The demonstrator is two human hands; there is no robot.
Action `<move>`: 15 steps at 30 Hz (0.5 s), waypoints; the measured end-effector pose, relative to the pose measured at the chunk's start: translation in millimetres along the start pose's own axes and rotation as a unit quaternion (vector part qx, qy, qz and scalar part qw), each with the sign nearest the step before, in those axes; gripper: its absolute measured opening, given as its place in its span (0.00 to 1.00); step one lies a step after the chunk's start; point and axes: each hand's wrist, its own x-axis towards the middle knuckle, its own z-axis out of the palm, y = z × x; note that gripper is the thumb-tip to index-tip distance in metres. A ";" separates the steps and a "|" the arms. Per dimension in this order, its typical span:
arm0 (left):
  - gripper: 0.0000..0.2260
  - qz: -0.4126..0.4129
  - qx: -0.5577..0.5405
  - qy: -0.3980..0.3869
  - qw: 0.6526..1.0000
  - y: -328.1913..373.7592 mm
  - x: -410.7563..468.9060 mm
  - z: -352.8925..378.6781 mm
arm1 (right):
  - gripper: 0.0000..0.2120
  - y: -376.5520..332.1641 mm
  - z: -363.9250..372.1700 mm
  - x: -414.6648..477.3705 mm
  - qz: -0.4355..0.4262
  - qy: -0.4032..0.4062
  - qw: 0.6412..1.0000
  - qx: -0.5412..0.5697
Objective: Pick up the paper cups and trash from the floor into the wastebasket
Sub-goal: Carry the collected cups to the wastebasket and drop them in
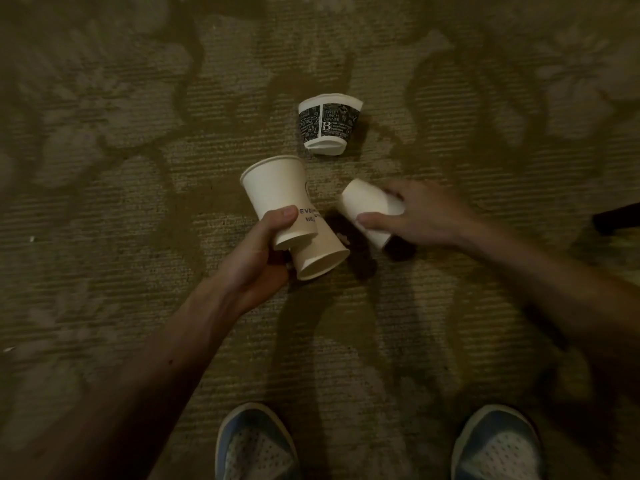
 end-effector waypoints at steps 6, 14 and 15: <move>0.49 -0.006 0.011 -0.015 1.000 -0.1 1.4 -3.1 | 0.23 -7.8 23.7 -12.2 0.089 -0.111 0.950 0.277; 0.47 0.004 0.072 -0.031 0.997 56.8 -12.6 31.2 | 0.19 -40.7 -33.2 -8.0 0.075 -0.128 0.858 0.491; 0.47 0.014 0.085 -0.033 0.996 72.2 -18.9 41.1 | 0.19 -50.4 -49.1 -10.6 0.069 -0.119 0.854 0.502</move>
